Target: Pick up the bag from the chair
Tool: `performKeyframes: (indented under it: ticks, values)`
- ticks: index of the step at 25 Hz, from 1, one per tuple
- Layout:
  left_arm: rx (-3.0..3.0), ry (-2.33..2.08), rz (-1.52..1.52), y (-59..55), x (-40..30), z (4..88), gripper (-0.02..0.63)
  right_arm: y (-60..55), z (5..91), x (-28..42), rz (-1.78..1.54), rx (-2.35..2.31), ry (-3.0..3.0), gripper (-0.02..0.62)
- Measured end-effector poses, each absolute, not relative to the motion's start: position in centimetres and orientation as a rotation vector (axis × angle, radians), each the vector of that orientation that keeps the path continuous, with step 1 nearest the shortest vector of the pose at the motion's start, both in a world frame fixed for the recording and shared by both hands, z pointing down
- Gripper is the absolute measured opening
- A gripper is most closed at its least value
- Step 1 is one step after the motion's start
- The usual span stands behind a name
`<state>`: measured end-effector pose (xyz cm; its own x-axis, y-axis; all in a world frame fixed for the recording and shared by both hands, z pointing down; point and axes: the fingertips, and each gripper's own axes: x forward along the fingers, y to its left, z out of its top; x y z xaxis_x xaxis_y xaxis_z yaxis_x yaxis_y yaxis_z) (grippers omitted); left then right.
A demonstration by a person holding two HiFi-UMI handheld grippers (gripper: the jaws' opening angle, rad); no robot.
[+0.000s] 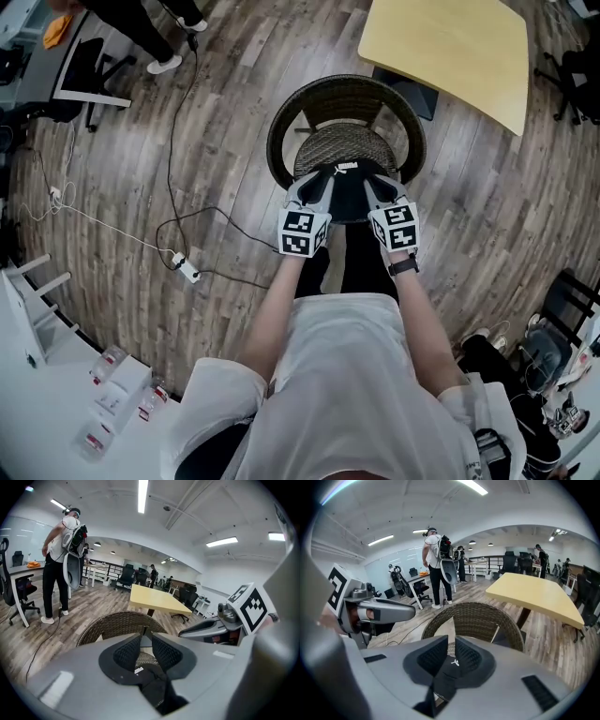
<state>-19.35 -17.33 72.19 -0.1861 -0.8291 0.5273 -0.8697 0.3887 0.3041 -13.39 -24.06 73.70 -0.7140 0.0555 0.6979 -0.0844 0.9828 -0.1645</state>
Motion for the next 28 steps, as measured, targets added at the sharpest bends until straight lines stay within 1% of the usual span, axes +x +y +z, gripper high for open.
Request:
performKeyframes:
  ticks: [4,5,6,7,11,13,17,20,28]
  values:
    - [1.406,-1.942,0.118,-16.9,-18.0,76.9,0.087,-23.8,77.2,-12.4,0.272,-0.015,-2.289,0.024]
    - [1.391,-1.918,0.123,-16.6,-17.6,78.2,0.098,-23.7,78.1,-12.0,0.279,-0.019,-2.272,0.071]
    - [1.375,-1.894,0.129,-16.4,-17.3,79.4,0.107,-23.7,79.1,-11.8,0.287,-0.024,-2.251,0.14]
    - [1.361,-1.873,0.137,-16.1,-17.0,80.5,0.116,-23.6,80.1,-11.6,0.296,-0.031,-2.23,0.168]
    - [1.305,-1.797,0.149,-15.1,-16.3,84.7,0.162,-23.5,84.1,-10.8,0.331,-0.048,-2.162,0.209]
    - [1.258,-1.762,0.133,-14.7,-16.2,86.9,0.199,-23.7,86.0,-10.5,0.341,-0.04,-2.131,0.247]
    - [1.181,-1.71,0.183,-13.4,-15.8,91.7,0.265,-24.2,89.8,-9.9,0.329,-0.025,-2.081,0.269]
    - [1.146,-1.673,0.236,-12.2,-15.5,94.8,0.299,-24.5,92.8,-9.3,0.32,-0.021,-2.047,0.282]
    - [1.02,-1.644,0.264,-10.4,-15.1,101.1,0.302,-26.4,99.4,-6.5,0.285,0.003,-1.959,0.285]
